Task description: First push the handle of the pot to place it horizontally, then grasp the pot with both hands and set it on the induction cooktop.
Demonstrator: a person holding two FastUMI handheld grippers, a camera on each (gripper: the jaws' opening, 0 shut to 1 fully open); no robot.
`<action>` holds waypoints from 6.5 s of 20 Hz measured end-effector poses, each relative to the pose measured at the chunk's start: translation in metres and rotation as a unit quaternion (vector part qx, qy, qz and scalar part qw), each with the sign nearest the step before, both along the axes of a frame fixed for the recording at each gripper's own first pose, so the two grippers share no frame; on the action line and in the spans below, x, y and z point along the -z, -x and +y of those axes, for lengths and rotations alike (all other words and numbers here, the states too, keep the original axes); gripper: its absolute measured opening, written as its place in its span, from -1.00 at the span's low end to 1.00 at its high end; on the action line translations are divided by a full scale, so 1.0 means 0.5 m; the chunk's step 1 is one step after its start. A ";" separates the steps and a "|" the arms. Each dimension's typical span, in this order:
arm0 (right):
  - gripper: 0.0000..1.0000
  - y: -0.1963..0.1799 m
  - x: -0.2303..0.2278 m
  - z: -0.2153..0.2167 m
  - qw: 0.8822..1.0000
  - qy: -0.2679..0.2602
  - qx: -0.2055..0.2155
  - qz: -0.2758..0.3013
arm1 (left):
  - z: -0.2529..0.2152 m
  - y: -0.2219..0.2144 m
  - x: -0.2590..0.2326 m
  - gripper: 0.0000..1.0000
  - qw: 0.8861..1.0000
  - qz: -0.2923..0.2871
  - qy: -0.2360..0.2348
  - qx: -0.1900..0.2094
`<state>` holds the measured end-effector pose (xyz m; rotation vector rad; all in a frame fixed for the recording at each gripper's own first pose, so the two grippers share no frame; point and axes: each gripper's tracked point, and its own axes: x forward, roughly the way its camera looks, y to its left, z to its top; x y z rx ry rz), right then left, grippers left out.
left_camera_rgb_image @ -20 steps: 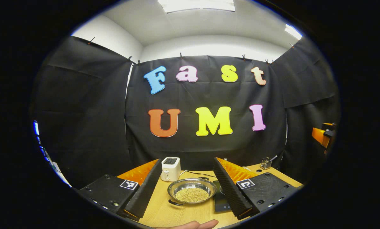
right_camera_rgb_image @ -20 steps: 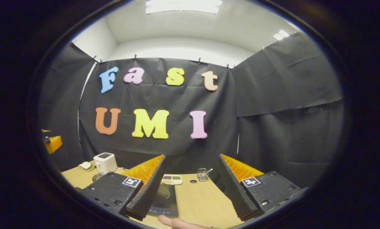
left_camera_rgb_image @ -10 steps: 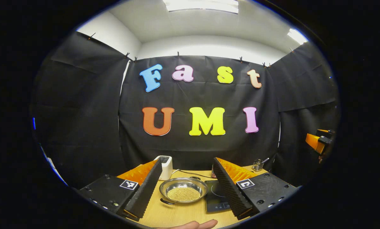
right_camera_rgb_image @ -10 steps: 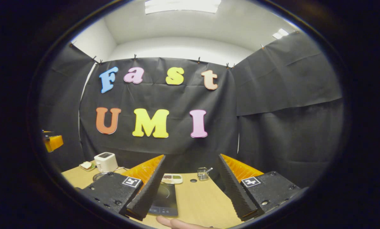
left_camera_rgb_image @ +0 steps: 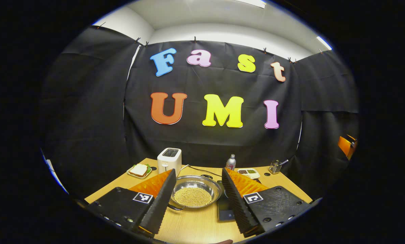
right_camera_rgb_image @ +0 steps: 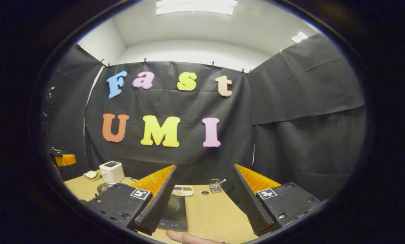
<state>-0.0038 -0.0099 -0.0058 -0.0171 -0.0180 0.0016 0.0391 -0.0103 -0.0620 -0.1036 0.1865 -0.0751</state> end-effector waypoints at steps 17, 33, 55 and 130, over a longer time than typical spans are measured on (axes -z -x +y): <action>0.94 -0.057 0.067 0.008 0.999 0.018 0.001 0.029 | 0.008 -0.096 0.364 -1.00 0.962 0.267 -0.035 0.036; 0.94 -0.115 0.143 0.017 0.998 0.034 0.010 0.056 | 0.015 -0.089 0.589 -0.80 0.904 0.426 -0.022 0.025; 0.99 -0.150 0.099 0.039 0.999 0.007 0.019 0.034 | 0.196 -0.178 0.622 -1.00 0.903 0.427 0.006 -0.039; 0.42 -0.462 0.785 0.676 0.917 0.025 -0.089 0.388 | 0.251 -0.418 0.671 0.41 0.944 0.323 -0.066 0.014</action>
